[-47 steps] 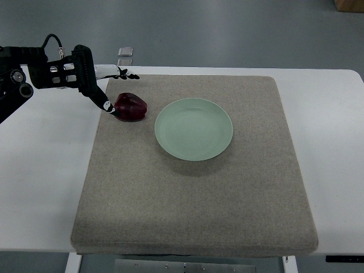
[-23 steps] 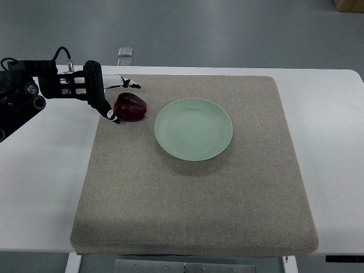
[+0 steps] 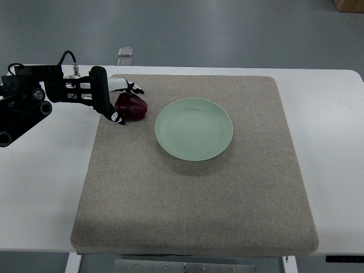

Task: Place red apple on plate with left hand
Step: 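Close the left hand fingers around the red apple, then carry the apple with the left hand onto the green plate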

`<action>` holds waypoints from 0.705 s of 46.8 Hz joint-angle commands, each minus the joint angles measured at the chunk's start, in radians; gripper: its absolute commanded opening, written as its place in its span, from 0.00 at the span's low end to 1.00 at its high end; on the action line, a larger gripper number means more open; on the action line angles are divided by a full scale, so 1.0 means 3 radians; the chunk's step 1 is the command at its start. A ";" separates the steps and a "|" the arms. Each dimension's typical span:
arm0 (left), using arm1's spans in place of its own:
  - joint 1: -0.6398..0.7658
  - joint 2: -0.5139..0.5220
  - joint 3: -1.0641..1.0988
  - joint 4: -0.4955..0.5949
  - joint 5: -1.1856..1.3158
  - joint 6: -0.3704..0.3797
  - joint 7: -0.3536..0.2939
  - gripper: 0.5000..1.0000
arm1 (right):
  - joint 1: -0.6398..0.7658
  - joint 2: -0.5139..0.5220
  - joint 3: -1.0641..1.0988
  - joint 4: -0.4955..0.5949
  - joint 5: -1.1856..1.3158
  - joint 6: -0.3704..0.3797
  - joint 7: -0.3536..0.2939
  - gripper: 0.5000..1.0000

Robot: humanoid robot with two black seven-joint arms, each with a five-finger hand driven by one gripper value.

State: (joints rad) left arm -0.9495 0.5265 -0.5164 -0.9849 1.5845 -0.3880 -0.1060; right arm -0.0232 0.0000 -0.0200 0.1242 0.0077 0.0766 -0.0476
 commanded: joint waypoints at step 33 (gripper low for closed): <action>-0.0066 0.0035 -0.0048 -0.0270 0.0005 0.0086 -0.0102 0.00 | 0.0001 0.0000 0.0000 0.0000 0.0000 0.0000 0.0000 0.86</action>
State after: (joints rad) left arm -0.9675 0.5381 -0.5270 -1.0392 1.5870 -0.3644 -0.1309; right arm -0.0229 0.0000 -0.0199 0.1243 0.0076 0.0767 -0.0474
